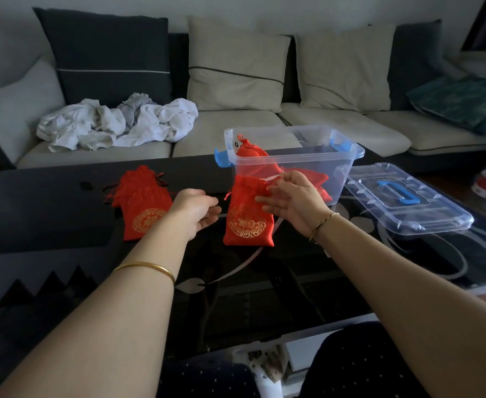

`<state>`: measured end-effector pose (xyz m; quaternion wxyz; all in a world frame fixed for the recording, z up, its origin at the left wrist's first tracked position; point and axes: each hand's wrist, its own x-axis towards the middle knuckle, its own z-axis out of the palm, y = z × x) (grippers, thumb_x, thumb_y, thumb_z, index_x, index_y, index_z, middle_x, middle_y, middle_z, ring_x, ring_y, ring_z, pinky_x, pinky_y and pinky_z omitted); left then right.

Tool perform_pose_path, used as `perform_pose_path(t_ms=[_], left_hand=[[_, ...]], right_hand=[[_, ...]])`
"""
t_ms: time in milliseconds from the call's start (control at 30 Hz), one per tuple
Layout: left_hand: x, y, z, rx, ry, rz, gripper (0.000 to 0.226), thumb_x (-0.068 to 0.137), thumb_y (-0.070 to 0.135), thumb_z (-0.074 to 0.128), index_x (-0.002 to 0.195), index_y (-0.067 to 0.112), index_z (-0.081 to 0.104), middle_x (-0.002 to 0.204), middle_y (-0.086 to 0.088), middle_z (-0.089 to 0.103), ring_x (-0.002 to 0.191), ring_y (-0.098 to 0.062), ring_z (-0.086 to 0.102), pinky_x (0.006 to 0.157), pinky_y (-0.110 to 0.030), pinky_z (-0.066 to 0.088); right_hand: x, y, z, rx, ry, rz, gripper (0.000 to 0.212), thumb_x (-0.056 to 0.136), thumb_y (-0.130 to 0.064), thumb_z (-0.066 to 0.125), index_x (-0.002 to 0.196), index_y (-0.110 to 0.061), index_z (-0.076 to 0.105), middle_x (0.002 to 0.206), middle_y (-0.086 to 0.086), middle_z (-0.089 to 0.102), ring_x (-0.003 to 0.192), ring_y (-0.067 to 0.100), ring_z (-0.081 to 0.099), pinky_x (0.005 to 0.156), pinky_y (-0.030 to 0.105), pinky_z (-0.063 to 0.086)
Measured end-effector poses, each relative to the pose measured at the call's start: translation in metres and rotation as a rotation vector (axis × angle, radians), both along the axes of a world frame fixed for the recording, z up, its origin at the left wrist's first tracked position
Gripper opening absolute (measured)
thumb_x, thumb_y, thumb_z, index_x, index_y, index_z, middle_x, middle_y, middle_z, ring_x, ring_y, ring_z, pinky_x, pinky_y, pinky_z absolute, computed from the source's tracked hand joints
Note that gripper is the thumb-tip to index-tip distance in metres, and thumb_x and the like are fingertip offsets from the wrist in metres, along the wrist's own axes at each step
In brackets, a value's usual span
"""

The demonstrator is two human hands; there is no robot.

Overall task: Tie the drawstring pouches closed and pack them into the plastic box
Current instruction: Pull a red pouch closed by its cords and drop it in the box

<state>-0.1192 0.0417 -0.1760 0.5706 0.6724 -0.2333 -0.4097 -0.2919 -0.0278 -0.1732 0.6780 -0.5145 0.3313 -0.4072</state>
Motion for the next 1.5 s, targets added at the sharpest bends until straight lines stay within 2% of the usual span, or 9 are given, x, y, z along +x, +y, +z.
perform_pose_path(t_ms=[200,533,833,967,1100,1233,1333,1433,1500], left_hand=[[0.0,0.001,0.002,-0.046,0.021,-0.029,0.047,0.091,-0.002,0.055,0.135,0.004,0.042,0.107,-0.015,0.061,0.074,-0.015,0.064,0.054,-0.024,0.049],[0.0,0.001,0.0,-0.041,-0.011,-0.064,0.009,0.09,0.005,0.059,0.083,0.009,0.064,0.078,-0.006,0.063,0.068,-0.013,0.059,0.058,-0.024,0.047],[0.003,0.004,0.004,-0.03,-0.063,0.05,0.01,0.091,0.007,0.058,0.085,0.008,0.066,0.073,-0.001,0.058,0.063,-0.009,0.053,0.056,-0.021,0.045],[0.007,0.007,0.006,-0.037,-0.338,0.121,0.016,0.094,0.011,0.055,0.1,0.006,0.069,0.077,-0.004,0.059,0.067,-0.013,0.055,0.065,-0.024,0.049],[0.009,0.016,0.011,-0.045,-0.781,0.147,0.026,0.097,0.016,0.049,0.103,0.002,0.07,0.104,-0.014,0.068,0.096,-0.029,0.062,0.081,-0.034,0.048],[0.011,0.019,0.013,0.035,-0.964,0.151,0.035,0.1,0.024,0.04,0.087,0.003,0.065,0.094,-0.009,0.065,0.083,-0.022,0.054,0.073,-0.034,0.037],[0.012,0.014,0.017,0.11,-0.689,0.215,0.039,0.1,0.022,0.035,0.074,0.007,0.059,0.078,-0.004,0.051,0.068,-0.019,0.046,0.068,-0.034,0.036],[0.017,0.014,0.026,0.049,0.131,0.278,0.039,0.099,0.024,0.037,0.063,0.016,0.048,0.056,0.003,0.037,0.04,-0.01,0.029,0.041,-0.021,0.027],[0.019,0.015,0.028,-0.02,0.415,0.26,0.041,0.099,0.027,0.036,0.06,0.019,0.046,0.039,0.006,0.033,0.027,-0.007,0.023,0.033,-0.015,0.02]], right_hand=[[-0.001,-0.001,0.003,-0.033,-0.026,-0.013,0.013,0.1,-0.008,0.036,0.089,-0.01,0.043,0.08,0.011,0.056,0.076,0.029,0.067,0.071,0.037,0.055],[-0.002,0.0,0.003,-0.045,-0.026,-0.005,0.013,0.099,-0.007,0.037,0.088,-0.01,0.043,0.08,0.011,0.056,0.072,0.026,0.068,0.069,0.035,0.055],[-0.003,-0.002,0.003,-0.101,0.092,-0.065,0.014,0.098,-0.006,0.039,0.086,-0.007,0.046,0.086,0.009,0.061,0.069,0.02,0.066,0.062,0.031,0.054],[-0.011,-0.007,-0.004,-0.372,0.448,-0.229,0.014,0.096,-0.007,0.045,0.086,-0.002,0.054,0.078,0.008,0.064,0.061,0.013,0.063,0.053,0.023,0.052],[-0.016,-0.013,-0.01,-0.463,0.566,-0.339,0.02,0.093,-0.013,0.05,0.086,0.002,0.061,0.074,0.011,0.065,0.07,0.022,0.064,0.069,0.037,0.054],[-0.017,-0.017,-0.011,-0.492,0.639,-0.422,0.034,0.095,-0.023,0.049,0.081,0.006,0.061,0.071,0.01,0.058,0.069,0.024,0.053,0.069,0.038,0.048],[-0.019,-0.027,-0.012,-0.33,0.563,-0.468,0.03,0.093,-0.021,0.05,0.073,0.0,0.057,0.073,0.014,0.053,0.068,0.024,0.048,0.065,0.037,0.043],[-0.025,-0.032,-0.01,0.004,0.351,-0.512,0.032,0.09,-0.016,0.052,0.059,-0.008,0.053,0.065,0.011,0.051,0.054,0.02,0.044,0.053,0.031,0.038],[-0.025,-0.031,-0.01,0.159,0.233,-0.532,0.029,0.091,-0.014,0.051,0.062,-0.012,0.052,0.062,0.006,0.05,0.05,0.017,0.042,0.047,0.027,0.035]])
